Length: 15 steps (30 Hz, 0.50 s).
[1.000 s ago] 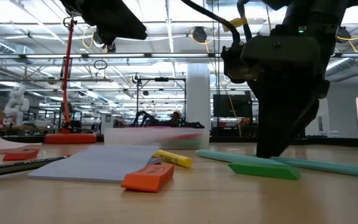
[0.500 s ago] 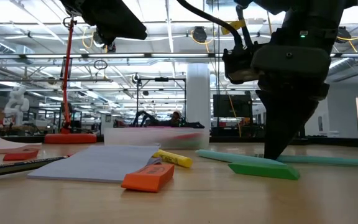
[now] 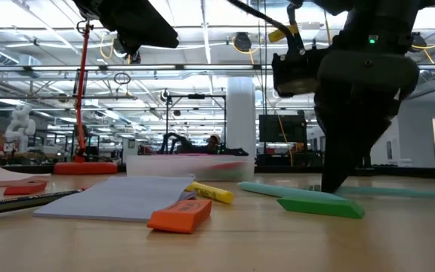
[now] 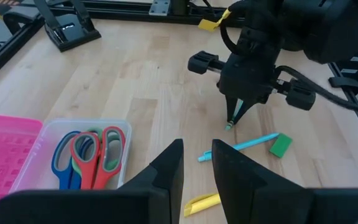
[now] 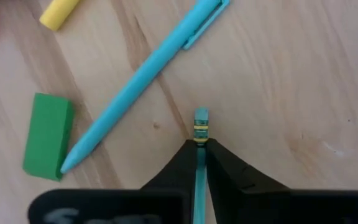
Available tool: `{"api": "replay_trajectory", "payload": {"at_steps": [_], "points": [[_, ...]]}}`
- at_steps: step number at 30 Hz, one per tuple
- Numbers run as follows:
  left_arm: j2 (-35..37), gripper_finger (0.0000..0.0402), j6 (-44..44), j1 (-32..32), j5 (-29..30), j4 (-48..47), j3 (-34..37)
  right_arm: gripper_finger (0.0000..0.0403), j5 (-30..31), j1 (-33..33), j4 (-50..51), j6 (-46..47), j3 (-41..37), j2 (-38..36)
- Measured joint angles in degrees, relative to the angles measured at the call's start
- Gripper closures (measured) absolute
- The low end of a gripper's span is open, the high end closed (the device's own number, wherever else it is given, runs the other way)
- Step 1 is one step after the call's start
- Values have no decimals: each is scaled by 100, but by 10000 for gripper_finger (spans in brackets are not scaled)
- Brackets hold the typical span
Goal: Pack school essentials
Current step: Put the light blue pencil into the pink supply box
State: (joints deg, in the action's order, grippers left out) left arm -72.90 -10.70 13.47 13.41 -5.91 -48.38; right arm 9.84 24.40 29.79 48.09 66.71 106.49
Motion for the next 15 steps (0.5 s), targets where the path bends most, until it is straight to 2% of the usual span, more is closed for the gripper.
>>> {"api": "replay_trajectory", "payload": {"at_steps": [15], "points": [[-136,314,119,54,-95,140,-4,384,232,13,-844,-1208,11,-841]]}}
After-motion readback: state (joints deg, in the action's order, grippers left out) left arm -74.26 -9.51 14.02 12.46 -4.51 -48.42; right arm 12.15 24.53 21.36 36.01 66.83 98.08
